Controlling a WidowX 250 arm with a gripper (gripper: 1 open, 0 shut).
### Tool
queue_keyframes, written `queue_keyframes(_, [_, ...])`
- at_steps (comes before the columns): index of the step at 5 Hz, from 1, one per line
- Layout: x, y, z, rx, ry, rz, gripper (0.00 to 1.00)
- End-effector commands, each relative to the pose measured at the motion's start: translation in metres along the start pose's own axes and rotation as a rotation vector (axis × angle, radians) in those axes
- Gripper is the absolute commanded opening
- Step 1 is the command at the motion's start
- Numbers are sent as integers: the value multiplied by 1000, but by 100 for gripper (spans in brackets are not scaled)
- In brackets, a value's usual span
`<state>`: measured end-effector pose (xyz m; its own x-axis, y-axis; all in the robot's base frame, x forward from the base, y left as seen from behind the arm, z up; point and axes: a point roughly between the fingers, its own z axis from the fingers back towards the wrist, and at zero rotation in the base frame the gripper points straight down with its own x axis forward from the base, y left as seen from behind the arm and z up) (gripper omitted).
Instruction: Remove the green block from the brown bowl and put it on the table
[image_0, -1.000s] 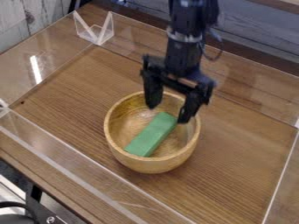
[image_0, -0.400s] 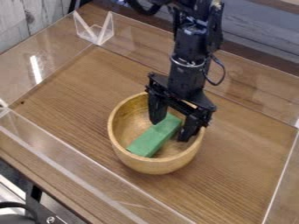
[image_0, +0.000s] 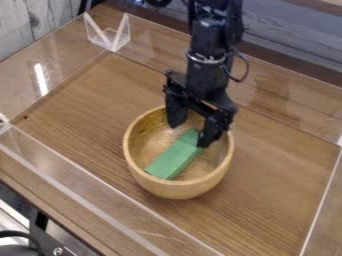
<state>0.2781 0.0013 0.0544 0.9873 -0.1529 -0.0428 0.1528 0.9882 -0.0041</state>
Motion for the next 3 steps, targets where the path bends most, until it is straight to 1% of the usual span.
queue_keyframes(1, [9, 3, 8, 6, -61, -13, 100])
queue_keyframes(2, [11, 1, 3, 8, -65, -38, 100])
queue_keyframes(3, [-4, 1, 0, 12, -69, 65, 100])
